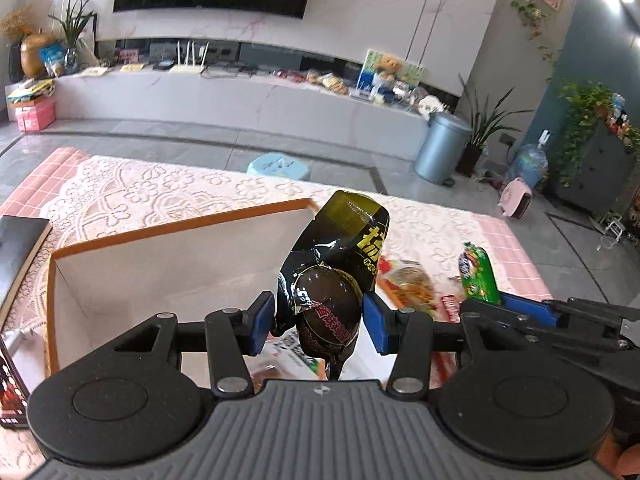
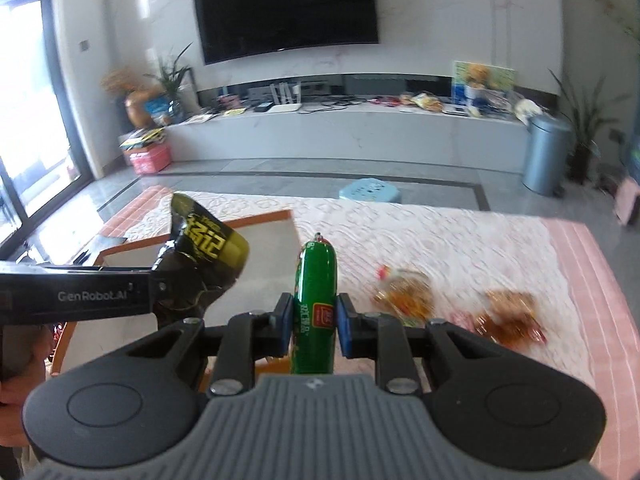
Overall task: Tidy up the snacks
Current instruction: 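Carry the green bag in the left tool and the sausage in the right tool over the box, then open the left tool to drop the green bag while the right tool releases the sausage into the box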
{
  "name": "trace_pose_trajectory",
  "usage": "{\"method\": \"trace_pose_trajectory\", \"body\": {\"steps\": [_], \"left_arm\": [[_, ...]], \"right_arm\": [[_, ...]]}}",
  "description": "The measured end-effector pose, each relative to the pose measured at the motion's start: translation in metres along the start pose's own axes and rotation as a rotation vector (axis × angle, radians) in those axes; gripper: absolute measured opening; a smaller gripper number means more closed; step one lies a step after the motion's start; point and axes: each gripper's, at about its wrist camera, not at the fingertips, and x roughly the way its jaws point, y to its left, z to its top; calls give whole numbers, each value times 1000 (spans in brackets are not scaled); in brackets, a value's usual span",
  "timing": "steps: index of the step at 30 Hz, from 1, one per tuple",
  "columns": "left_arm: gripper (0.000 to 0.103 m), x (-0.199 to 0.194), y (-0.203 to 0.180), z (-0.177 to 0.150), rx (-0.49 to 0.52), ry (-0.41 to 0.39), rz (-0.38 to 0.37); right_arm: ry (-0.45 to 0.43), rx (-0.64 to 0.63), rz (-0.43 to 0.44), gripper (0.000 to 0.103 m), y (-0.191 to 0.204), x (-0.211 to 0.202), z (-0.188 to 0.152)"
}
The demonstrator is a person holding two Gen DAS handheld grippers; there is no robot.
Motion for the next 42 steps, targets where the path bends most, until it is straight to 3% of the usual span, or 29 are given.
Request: {"method": "trace_pose_trajectory", "body": {"steps": [4,8,16,22,29,34,42], "left_arm": [[55,18,17,8,7,63,32],[55,41,40,1,-47,152,7],[56,69,78,-6,-97,241,31],[57,89,85,-10,-101,319,78],[59,92,75,-15,-14,340,175],[60,95,74,-16,-7,354,160],[70,93,74,-15,7,333,166]], "right_arm": [[51,-46,21,20,19,32,14],[117,-107,27,20,37,65,17],[290,-176,44,20,56,123,7],[380,-225,47,20,64,156,2],[471,-362,-56,20,72,183,-10],[516,-427,-87,20,78,191,-20],[528,-450,-107,20,82,187,-22]]}}
